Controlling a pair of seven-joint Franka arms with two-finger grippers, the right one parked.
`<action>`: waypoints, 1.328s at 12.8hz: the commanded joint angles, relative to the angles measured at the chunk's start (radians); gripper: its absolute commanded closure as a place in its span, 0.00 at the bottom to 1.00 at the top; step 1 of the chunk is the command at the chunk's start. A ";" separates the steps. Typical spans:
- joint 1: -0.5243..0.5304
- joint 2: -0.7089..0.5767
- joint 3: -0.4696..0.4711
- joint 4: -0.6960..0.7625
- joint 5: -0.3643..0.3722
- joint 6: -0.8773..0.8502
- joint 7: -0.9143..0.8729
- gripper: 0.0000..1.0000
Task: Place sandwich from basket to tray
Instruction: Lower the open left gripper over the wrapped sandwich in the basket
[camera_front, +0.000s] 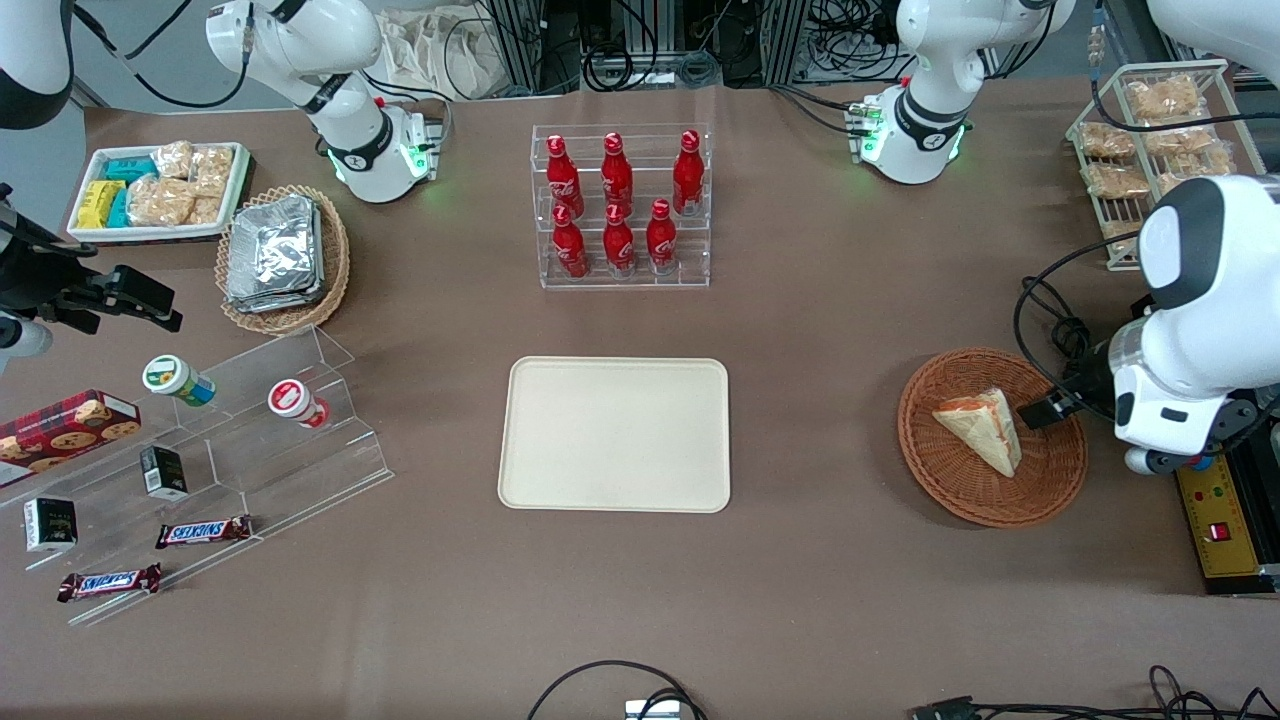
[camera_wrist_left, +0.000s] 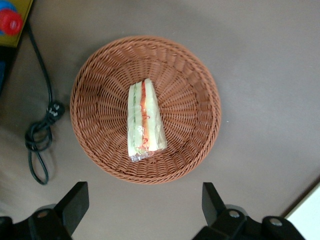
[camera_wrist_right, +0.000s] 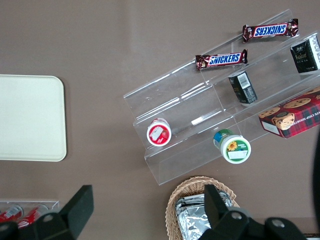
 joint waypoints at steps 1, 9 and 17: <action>0.029 -0.029 -0.002 -0.082 0.005 0.050 -0.094 0.00; 0.046 -0.122 -0.003 -0.404 0.005 0.447 -0.206 0.00; 0.069 -0.062 -0.003 -0.513 -0.002 0.656 -0.214 0.00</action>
